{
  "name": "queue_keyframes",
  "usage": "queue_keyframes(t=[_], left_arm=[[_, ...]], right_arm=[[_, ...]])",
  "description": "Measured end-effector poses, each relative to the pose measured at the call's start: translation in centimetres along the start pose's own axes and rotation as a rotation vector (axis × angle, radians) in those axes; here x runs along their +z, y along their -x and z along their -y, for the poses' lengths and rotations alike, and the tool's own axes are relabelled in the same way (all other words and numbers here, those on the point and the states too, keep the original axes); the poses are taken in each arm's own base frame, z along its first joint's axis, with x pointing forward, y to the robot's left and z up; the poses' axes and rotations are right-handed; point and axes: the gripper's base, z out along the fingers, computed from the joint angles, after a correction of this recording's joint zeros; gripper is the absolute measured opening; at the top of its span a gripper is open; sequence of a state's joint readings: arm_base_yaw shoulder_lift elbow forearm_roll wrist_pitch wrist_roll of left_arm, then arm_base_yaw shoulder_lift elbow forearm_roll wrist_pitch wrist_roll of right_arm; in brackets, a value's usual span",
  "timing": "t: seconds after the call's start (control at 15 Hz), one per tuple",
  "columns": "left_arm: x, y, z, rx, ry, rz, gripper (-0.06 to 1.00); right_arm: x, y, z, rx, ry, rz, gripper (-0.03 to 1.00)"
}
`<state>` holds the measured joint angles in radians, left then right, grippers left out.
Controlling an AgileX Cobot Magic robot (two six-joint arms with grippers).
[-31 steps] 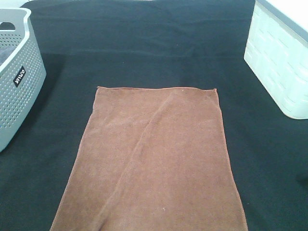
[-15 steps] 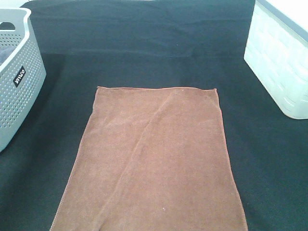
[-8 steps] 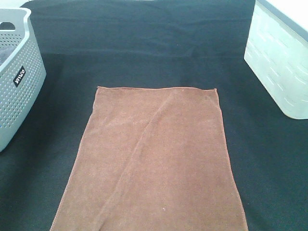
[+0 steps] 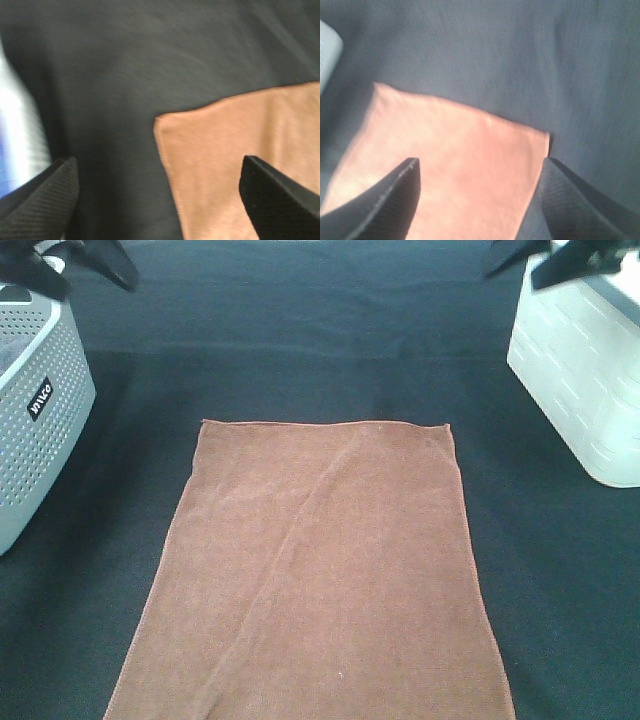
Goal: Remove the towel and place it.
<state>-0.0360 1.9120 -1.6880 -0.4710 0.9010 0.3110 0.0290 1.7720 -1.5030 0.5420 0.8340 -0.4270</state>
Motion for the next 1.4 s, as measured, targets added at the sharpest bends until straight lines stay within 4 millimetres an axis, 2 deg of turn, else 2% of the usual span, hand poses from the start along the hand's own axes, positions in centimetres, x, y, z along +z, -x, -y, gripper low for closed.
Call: queue_keyframes(t=[0.33,0.53,0.73,1.0,1.4], left_arm=[[6.5,-2.0,-2.1,-0.032,-0.043,-0.131,0.81],[8.7,-2.5,-2.8,-0.020,-0.062,-0.152,0.81],[12.3,-3.6,-4.1,-0.049,-0.080,-0.204,0.81],[13.6,-2.9,-4.4,-0.058,-0.101,-0.188,0.81],[17.2,-5.2,-4.3,-0.060,-0.173,-0.289,0.81]], right_arm=[[6.4,-1.2,3.0,0.057,-0.007,-0.107,0.62],[9.7,-1.8,4.3,0.066,0.008,-0.129,0.62],[12.4,-2.5,5.7,0.066,-0.013,-0.126,0.62],[14.2,-2.9,6.8,0.075,-0.050,-0.104,0.62],[17.0,-4.1,8.2,0.036,-0.077,-0.113,0.62]])
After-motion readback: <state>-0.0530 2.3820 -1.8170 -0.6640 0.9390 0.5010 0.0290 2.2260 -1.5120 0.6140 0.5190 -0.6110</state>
